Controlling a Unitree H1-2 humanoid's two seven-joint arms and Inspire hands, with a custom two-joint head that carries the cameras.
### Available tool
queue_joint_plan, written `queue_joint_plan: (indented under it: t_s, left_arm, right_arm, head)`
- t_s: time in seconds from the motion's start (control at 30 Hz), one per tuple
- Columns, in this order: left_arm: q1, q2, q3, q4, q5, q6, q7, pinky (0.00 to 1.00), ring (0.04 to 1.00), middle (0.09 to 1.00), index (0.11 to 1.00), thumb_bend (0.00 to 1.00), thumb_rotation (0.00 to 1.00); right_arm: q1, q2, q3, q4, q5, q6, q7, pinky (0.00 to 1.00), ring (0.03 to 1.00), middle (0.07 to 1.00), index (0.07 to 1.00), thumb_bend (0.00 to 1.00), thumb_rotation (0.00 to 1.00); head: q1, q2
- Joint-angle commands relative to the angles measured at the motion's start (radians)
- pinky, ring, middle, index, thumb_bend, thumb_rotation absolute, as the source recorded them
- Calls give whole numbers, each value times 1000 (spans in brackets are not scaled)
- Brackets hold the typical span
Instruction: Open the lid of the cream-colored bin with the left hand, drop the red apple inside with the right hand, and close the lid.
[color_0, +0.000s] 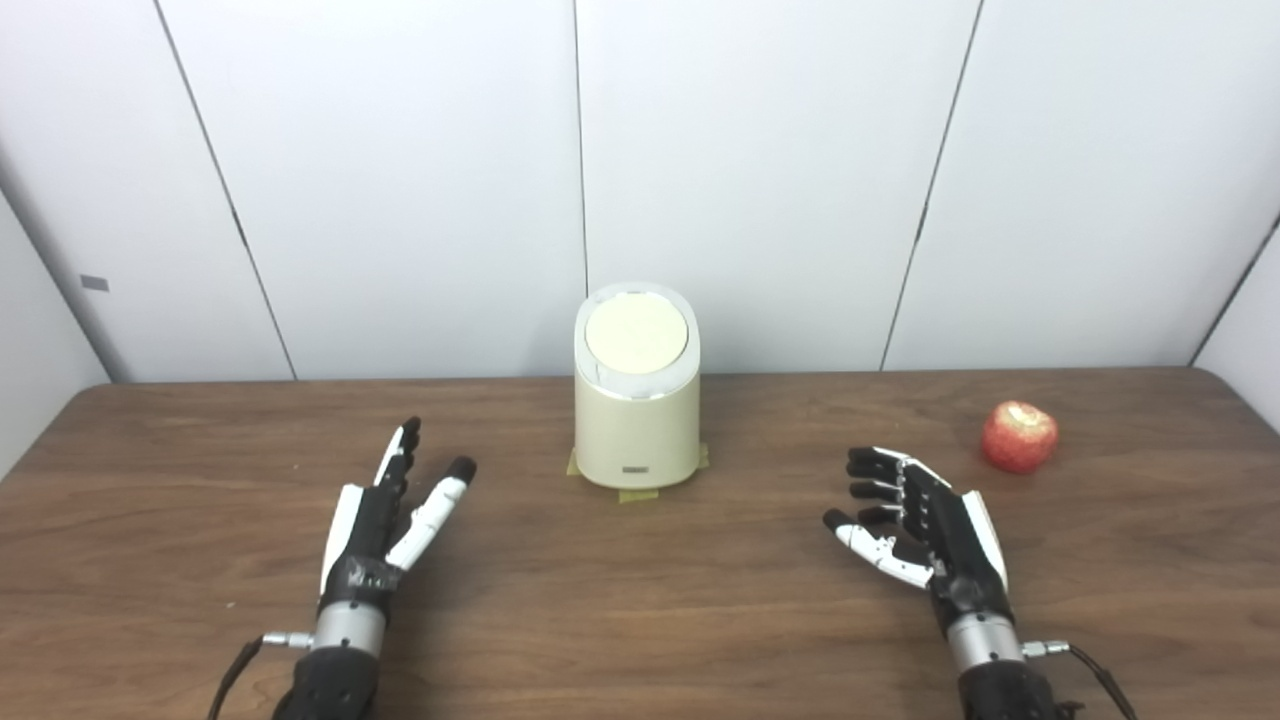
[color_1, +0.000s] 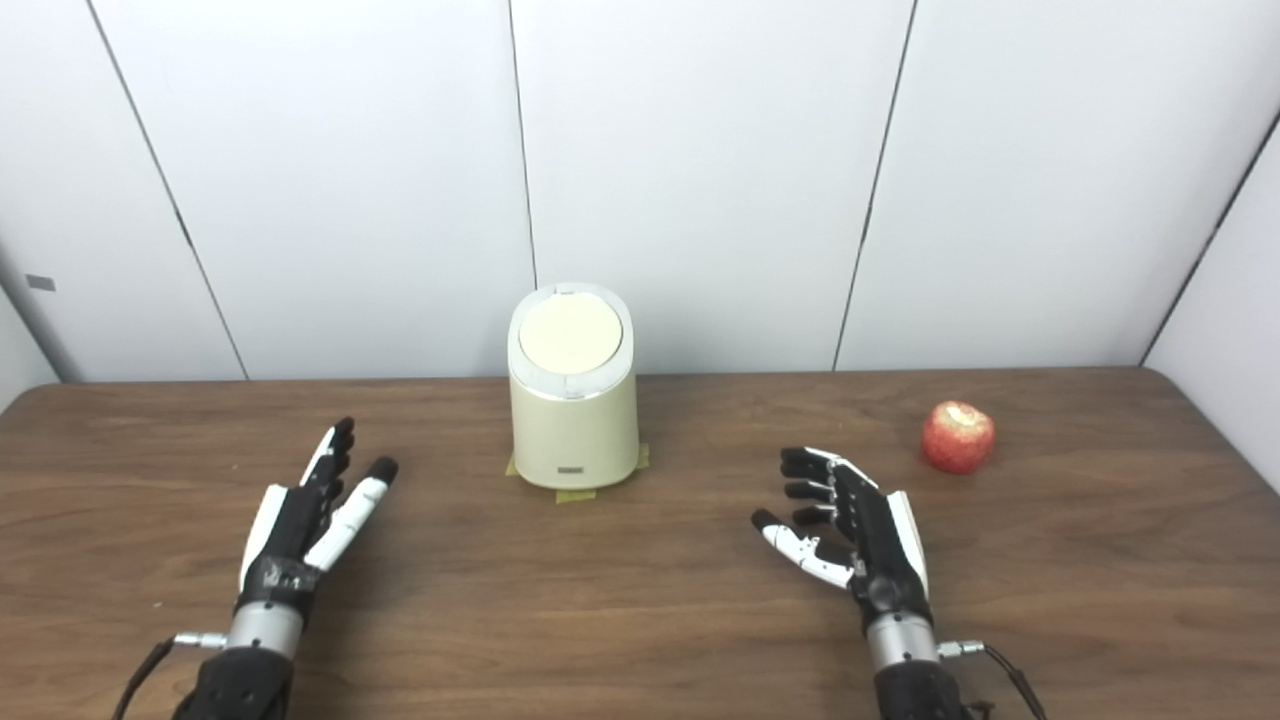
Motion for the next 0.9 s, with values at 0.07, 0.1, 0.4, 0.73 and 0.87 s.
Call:
queue_joint_plan:
  t_s: [0.07,0.1,0.4,0.73,0.87]
  left_arm:
    - [-148,-22,-53,-72,85,121,1,1000,1000,1000,1000,845,762]
    - [-171,-25,-67,-77,102,148,0,1000,1000,1000,1000,810,761]
    - [-305,-77,-85,-47,145,222,-8,1000,1000,1000,1000,829,651]
    - [-382,-131,-45,-20,139,222,-14,1000,1000,1000,1000,813,620]
    - [-437,-148,-16,39,180,223,-33,1000,1000,1000,1000,738,564]
  right_arm:
    - [-18,-1,8,-26,-3,8,14,633,695,721,707,278,53]
    - [-16,0,8,-32,-2,17,15,635,697,724,709,280,72]
    - [-9,3,0,-42,12,15,19,633,694,721,707,286,103]
    - [-7,5,0,-51,15,22,20,633,695,722,706,281,112]
    - [-6,3,1,-48,11,16,18,627,691,715,701,280,91]
  head:
    - [0,8]
    - [0,11]
    - [0,19]
    - [-7,20]
    - [-11,19]
